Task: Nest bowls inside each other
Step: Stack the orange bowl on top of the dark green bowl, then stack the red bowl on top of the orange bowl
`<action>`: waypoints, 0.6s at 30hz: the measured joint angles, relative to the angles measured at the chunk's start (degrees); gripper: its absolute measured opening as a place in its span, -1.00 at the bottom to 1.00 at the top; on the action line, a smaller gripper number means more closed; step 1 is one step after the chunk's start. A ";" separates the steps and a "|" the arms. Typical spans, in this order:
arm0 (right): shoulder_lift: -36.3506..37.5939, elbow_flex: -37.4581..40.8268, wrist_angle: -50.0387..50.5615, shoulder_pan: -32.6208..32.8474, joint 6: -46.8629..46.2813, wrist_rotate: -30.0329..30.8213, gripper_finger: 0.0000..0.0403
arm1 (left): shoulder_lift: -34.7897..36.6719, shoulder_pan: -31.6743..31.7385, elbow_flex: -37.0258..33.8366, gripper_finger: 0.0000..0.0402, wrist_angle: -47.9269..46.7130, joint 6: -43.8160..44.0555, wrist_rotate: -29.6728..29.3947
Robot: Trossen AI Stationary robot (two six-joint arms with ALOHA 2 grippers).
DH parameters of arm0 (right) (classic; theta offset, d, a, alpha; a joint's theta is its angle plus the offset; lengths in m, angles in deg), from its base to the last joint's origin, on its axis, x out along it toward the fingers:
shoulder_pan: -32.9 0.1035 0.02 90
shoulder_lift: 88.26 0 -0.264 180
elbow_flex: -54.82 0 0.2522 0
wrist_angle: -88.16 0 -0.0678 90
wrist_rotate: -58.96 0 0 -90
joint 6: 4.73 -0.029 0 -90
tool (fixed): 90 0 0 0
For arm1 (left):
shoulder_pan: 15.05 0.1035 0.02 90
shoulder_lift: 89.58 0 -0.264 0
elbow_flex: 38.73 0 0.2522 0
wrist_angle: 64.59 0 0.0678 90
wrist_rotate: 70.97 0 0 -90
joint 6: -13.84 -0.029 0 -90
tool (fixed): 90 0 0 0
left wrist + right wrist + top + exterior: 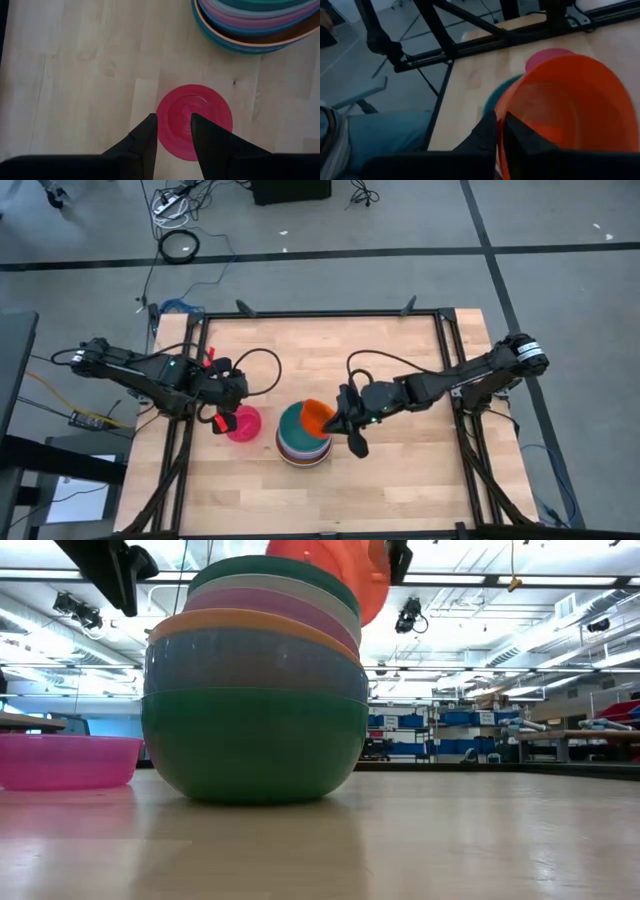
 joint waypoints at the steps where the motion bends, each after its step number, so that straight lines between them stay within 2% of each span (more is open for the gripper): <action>1: -0.05 0.00 0.47 -0.06 -0.32 -0.11 -0.86 | 0.00 0.00 0.00 -0.37 0.02 0.01 0.00; 10: -0.84 0.02 0.72 -0.43 -2.96 -2.11 -0.49 | -0.04 0.00 0.00 -0.37 0.39 0.38 0.81; 18: 1.40 0.04 3.63 -0.45 0.41 4.15 -0.45 | -0.01 -3.70 -0.37 -0.37 1.69 2.80 7.22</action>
